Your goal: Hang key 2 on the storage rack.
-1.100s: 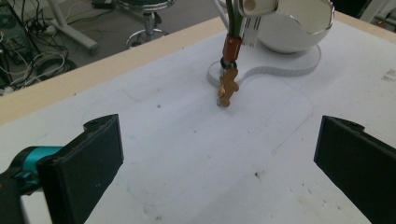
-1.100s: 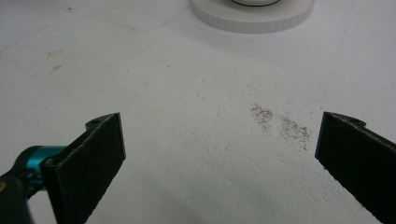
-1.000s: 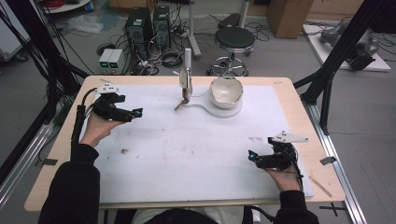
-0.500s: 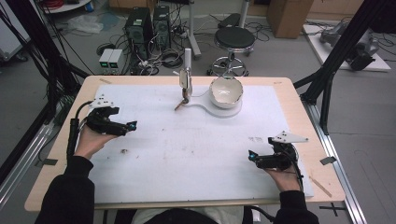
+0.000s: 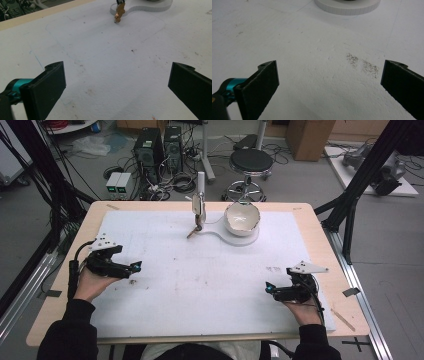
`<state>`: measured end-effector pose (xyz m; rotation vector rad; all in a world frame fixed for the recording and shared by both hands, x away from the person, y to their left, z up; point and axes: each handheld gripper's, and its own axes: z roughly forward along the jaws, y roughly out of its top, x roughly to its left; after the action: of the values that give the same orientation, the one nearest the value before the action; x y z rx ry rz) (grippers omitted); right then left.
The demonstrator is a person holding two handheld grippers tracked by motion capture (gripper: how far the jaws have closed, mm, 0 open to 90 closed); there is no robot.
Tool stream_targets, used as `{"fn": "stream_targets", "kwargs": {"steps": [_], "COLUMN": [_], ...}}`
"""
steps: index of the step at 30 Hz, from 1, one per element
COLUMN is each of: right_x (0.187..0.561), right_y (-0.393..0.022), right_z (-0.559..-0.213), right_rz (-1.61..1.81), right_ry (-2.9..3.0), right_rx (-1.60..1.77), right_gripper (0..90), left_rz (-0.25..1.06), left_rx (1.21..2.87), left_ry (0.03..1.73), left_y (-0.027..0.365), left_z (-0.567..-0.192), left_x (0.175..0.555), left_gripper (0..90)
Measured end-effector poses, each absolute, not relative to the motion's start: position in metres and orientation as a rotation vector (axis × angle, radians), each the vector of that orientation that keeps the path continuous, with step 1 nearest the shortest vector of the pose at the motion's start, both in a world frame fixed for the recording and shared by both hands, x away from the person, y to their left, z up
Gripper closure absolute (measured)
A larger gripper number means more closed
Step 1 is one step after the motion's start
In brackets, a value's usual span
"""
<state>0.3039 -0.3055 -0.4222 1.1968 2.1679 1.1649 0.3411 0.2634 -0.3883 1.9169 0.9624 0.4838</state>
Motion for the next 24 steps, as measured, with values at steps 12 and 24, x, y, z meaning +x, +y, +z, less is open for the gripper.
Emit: {"fn": "stream_targets", "kwargs": {"steps": [12,24], "right_x": [0.304,0.306], "right_y": [-0.305,-0.305], "right_z": [-0.422,-0.424], "right_rz": [1.167,1.143], "right_ry": [2.171,2.183], "right_rx": [1.205,1.201], "right_gripper": [0.6,0.6], "left_rz": [0.473,0.511], "left_rx": [1.857,1.84], "left_ry": [0.995,0.994], "left_y": [0.278,0.286], "left_z": [-0.411,-0.419], "left_x": [0.308,0.291], "left_gripper": [1.8,1.8]}}
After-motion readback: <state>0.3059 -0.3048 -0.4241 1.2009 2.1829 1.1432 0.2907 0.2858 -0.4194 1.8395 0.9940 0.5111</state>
